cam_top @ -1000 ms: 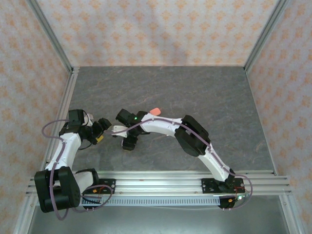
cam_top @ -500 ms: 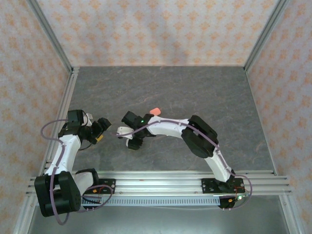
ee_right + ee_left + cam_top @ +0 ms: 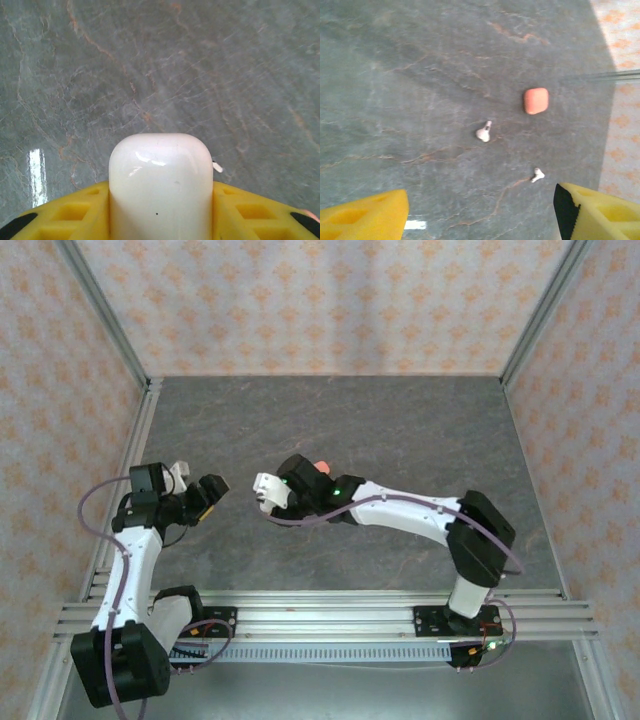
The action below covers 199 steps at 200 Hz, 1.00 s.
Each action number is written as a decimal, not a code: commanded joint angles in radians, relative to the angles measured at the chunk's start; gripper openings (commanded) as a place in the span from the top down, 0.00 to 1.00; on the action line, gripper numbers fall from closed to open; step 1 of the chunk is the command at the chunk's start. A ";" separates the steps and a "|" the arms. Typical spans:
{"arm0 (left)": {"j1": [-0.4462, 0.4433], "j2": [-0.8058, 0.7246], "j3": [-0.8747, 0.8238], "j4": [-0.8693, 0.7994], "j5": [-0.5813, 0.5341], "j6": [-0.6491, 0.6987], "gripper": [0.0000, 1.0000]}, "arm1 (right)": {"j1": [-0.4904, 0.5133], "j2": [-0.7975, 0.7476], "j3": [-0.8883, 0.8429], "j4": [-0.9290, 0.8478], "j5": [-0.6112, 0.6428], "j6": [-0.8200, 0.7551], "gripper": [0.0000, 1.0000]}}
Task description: Insert wireless bluetooth earbuds into charging case
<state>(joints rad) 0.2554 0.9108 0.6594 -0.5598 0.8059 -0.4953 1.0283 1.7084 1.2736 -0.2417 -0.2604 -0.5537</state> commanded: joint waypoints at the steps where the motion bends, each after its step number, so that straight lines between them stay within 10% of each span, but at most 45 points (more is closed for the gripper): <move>1: -0.013 -0.083 0.004 0.109 0.110 0.018 0.24 | -0.006 -0.073 -0.045 0.065 0.072 -0.004 0.53; 121: -0.443 0.007 0.080 0.224 0.203 0.135 0.25 | -0.005 -0.267 -0.121 0.014 0.057 -0.015 0.54; 199: -0.503 0.088 0.106 0.242 0.202 0.141 0.35 | -0.005 -0.285 -0.120 -0.003 0.046 -0.012 0.54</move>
<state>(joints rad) -0.2321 0.9817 0.7437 -0.3531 0.9852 -0.3698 1.0264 1.4567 1.1629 -0.2317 -0.2020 -0.5617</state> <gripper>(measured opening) 0.667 0.464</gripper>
